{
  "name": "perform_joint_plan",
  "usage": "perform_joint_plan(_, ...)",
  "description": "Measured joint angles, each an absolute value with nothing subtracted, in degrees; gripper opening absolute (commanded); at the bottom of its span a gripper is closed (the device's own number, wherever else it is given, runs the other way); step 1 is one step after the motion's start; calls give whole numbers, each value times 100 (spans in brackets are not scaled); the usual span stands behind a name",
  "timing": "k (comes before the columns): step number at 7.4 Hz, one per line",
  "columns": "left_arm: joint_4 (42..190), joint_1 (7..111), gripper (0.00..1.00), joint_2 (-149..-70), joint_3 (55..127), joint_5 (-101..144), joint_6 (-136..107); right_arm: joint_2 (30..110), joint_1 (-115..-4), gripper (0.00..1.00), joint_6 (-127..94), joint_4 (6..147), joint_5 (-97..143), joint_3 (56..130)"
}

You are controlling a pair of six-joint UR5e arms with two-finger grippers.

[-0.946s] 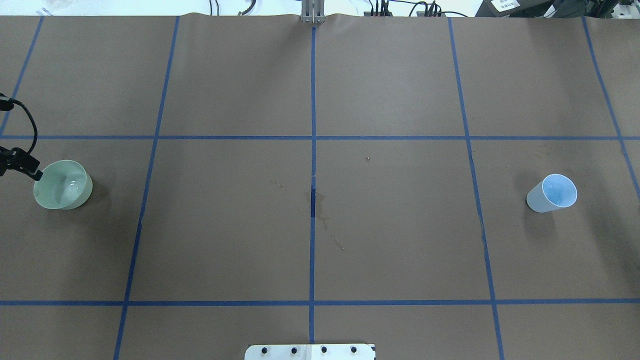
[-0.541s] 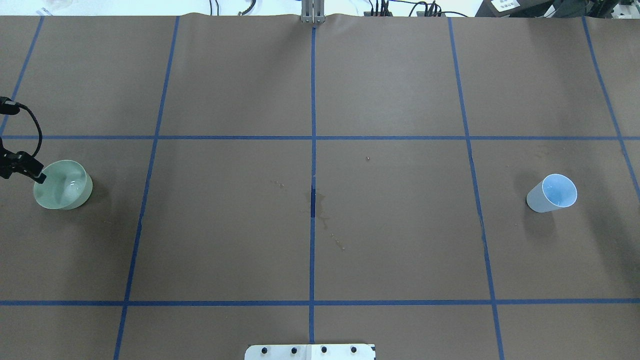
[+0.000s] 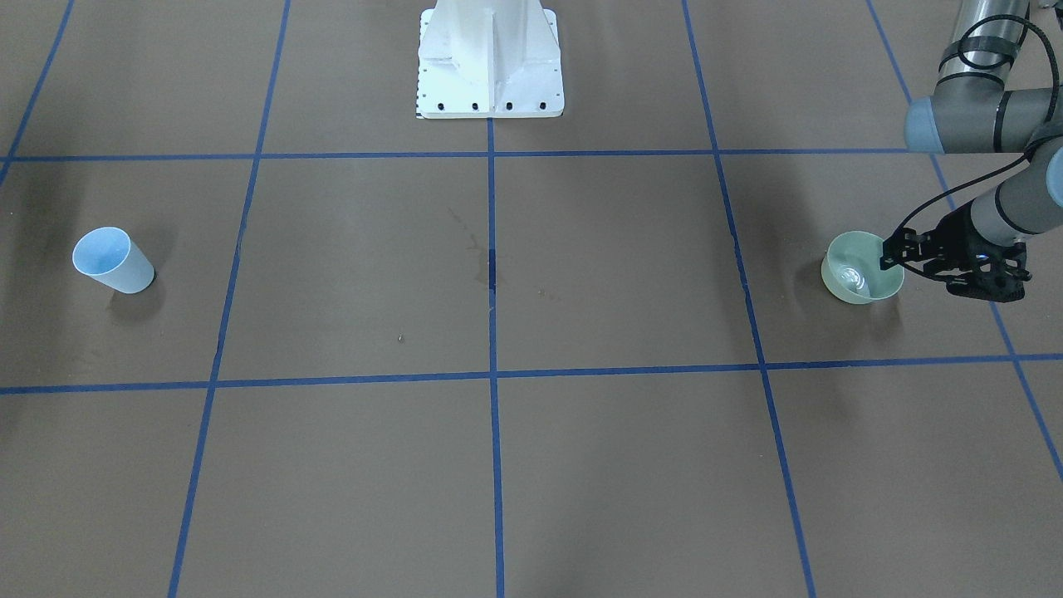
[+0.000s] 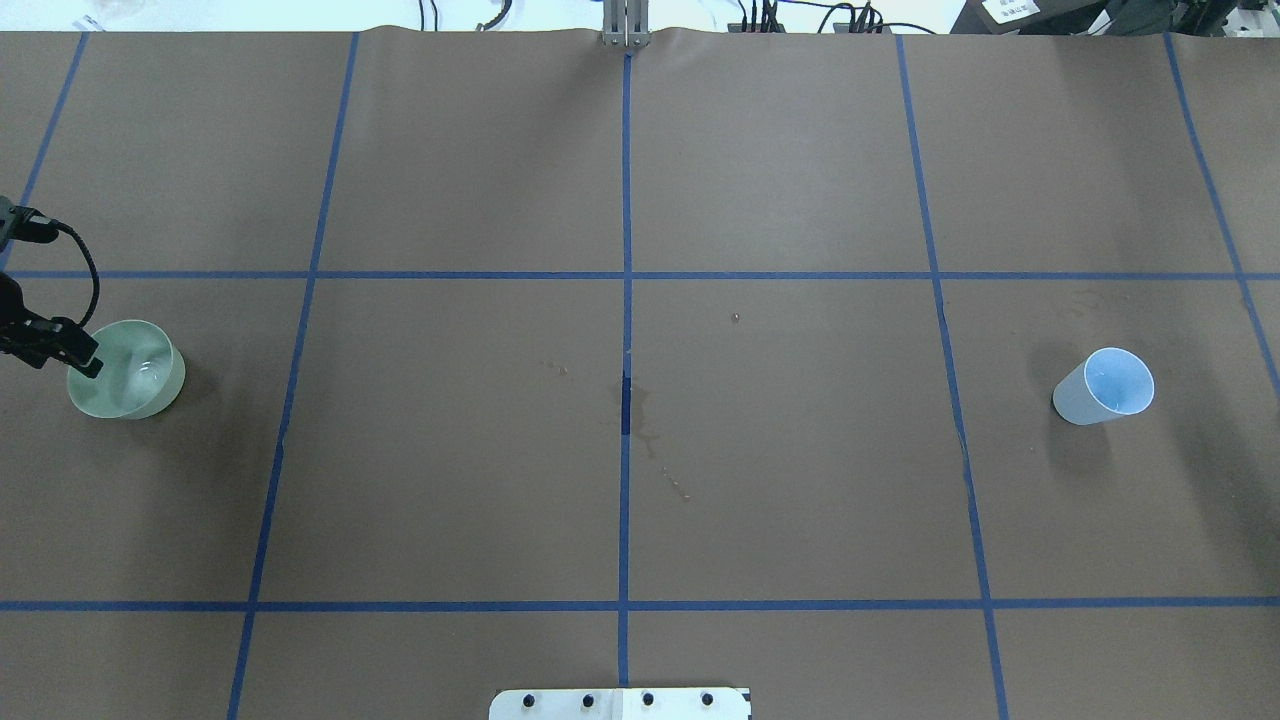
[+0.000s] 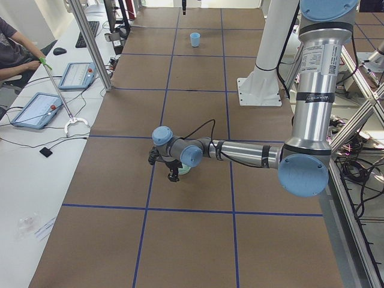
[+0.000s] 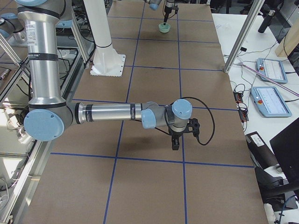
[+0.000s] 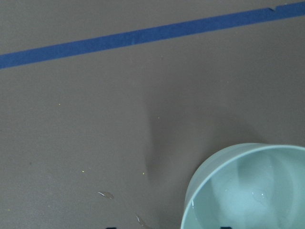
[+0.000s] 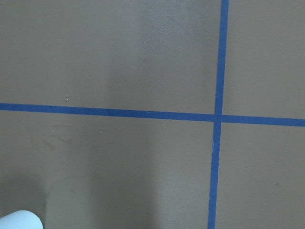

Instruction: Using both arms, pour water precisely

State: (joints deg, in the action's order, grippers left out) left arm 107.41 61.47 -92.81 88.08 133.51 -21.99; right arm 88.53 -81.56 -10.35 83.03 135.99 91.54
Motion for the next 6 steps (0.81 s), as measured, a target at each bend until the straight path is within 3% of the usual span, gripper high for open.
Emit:
perform_joint_plan(2,10750,6137,9,-9281,8820,13353,-2200,8858,-8156,100,-1037,8298,13628,9170)
perform_joint_plan(3,10757,6135,1,-9281,8831,13356,-2200,8859,-8156,100,-1037,8297,13691,9175)
perform_joint_plan(6,10764,6135,0,-9300,8894,13399,-2214,8859,-8156,100,-1045,8297,13785,9183)
